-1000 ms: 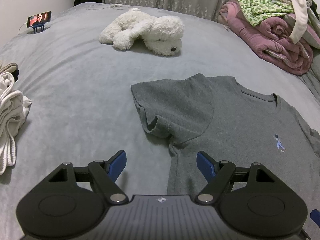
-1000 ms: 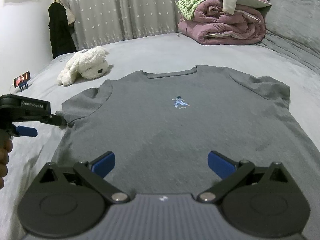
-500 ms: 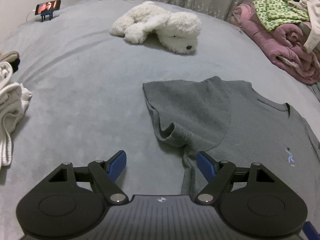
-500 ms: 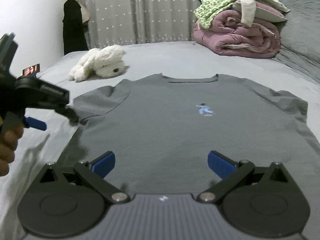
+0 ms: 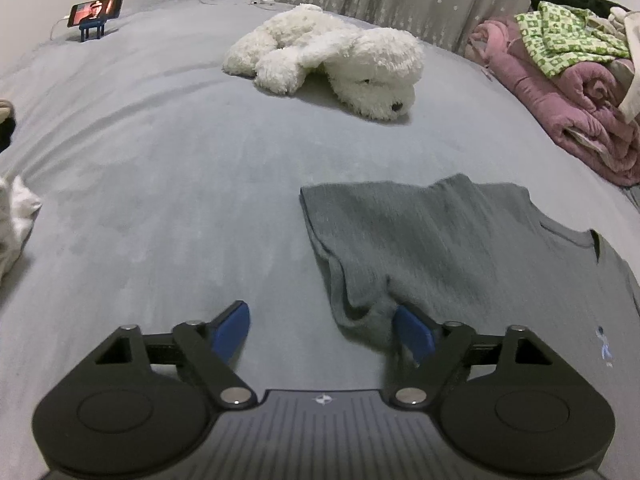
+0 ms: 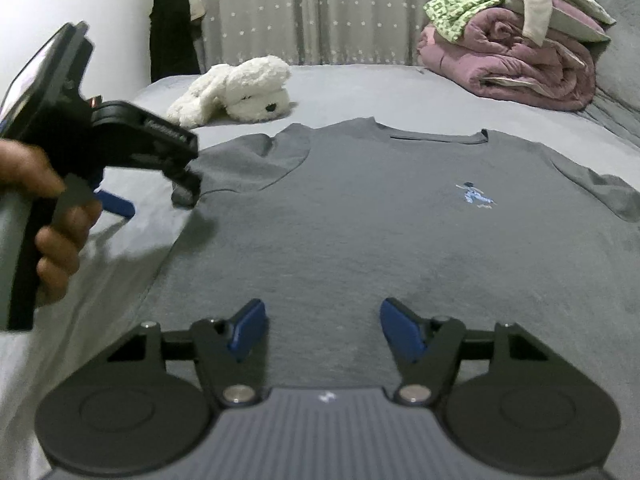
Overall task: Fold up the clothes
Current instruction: 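Move the left gripper to the shirt shoulder and grasp the folded edge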
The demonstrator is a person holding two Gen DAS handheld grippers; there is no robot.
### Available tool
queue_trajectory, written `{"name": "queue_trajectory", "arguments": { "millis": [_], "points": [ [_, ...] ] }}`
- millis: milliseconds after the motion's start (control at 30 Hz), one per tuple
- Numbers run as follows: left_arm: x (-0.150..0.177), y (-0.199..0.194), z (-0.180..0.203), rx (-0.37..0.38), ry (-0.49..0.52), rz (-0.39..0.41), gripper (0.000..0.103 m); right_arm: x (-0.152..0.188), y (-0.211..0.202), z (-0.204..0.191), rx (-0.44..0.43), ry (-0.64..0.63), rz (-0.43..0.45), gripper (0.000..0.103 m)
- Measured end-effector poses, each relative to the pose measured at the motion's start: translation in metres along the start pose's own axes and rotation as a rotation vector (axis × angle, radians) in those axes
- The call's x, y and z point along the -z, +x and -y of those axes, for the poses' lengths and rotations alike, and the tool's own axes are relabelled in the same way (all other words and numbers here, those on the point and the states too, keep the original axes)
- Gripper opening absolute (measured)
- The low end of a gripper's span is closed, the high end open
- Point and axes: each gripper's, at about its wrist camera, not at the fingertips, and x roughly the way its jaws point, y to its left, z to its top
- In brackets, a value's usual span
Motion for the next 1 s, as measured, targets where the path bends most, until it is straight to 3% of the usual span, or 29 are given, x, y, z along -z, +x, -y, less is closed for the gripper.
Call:
{"name": "queue_trajectory", "arguments": {
  "millis": [433,733,833,933,1000],
  "points": [
    [-0.036,0.022,-0.035,0.097,-0.109,0.021,0.083,0.001,-0.001,-0.016,-0.047,-0.001,-0.020,0.068],
    [-0.034,0.031,-0.005,0.132,-0.001,0.035,0.082,0.012,-0.023,-0.034,-0.102,-0.029,-0.025,0.068],
    [-0.029,0.031,0.006,0.149,0.061,0.034,0.066,0.015,-0.029,-0.043,-0.111,-0.048,-0.027,0.068],
    [-0.027,0.031,0.009,0.125,0.077,0.040,0.043,0.020,-0.033,-0.054,-0.133,-0.064,-0.037,0.067],
    [-0.028,0.030,0.002,0.121,0.059,0.042,0.017,0.023,-0.037,-0.061,-0.137,-0.085,-0.030,0.065]
  ]
}}
